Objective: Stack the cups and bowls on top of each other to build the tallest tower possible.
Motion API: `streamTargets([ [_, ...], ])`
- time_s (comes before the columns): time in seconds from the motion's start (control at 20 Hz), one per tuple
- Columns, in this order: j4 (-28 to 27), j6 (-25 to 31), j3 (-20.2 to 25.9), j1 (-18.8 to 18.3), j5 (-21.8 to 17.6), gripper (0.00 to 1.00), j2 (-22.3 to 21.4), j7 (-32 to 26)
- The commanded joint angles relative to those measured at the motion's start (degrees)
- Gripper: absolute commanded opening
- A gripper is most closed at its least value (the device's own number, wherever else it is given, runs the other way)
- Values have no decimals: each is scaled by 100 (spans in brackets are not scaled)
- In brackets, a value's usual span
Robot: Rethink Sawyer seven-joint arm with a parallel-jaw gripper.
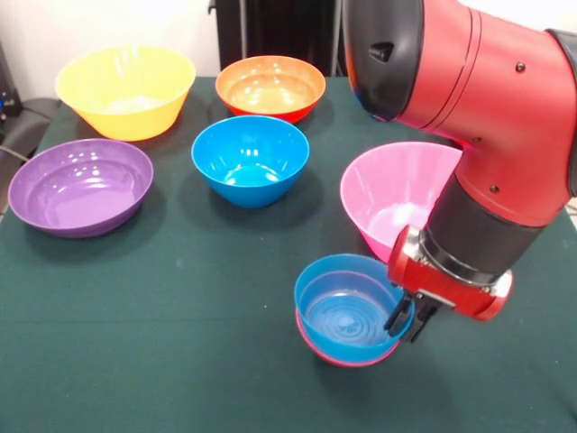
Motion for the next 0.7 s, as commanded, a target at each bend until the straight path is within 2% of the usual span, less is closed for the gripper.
streamTargets([
  [0.05, -382, 692, 211, -244, -257, 0, 770, 400],
  [0.7, -140, 893, 327, -146, -238, 0, 644, 419],
])
